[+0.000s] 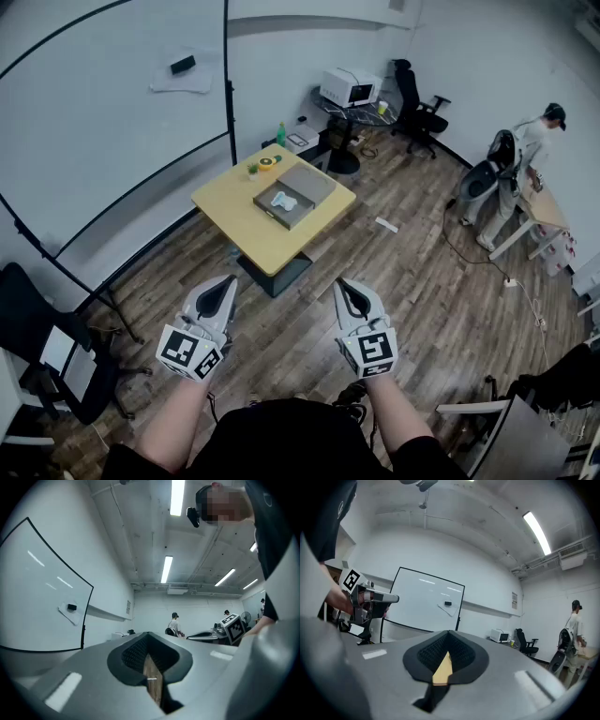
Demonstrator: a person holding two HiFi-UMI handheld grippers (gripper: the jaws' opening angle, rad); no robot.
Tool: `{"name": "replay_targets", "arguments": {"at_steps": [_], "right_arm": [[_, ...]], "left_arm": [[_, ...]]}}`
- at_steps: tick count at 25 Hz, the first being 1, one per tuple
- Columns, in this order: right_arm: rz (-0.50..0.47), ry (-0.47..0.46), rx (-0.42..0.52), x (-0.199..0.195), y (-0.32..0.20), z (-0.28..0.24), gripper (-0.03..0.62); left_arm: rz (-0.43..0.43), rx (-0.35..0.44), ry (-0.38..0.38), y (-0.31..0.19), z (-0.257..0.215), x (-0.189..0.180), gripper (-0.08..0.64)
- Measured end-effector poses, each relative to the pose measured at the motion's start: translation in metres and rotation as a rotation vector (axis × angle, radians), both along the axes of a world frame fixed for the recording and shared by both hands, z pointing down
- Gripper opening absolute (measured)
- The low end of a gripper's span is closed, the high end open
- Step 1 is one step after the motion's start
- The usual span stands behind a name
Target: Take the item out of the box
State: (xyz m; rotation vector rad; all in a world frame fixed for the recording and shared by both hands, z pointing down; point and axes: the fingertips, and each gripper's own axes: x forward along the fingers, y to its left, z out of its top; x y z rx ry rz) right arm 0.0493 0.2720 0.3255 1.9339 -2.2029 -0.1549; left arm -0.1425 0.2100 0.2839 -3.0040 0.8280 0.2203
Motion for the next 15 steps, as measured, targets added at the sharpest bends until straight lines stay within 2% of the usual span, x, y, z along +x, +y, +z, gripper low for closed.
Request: {"name": "replay_targets", "arguments": {"at_steps": [6, 10, 15], "right_arm": [[-0.011, -0.01, 0.004, 0.0, 0.0002, 0.0013, 0.006], [-0.018, -0.085, 0.043, 0.0026, 0.0034, -0.0027, 0.008], [-0.024, -0.065, 0.014, 0.0013, 0.0021, 0.0057, 0.008]], "left_arm": [[0.002, -0.006, -0.001, 0.0009, 0.0031, 0.0028, 0.0], [0.003, -0.007, -0.003, 0.0032, 0.0053, 0.0024, 0.0], [0.004, -0.018, -0.004, 0.003, 0.01, 0.0023, 0.0]]}}
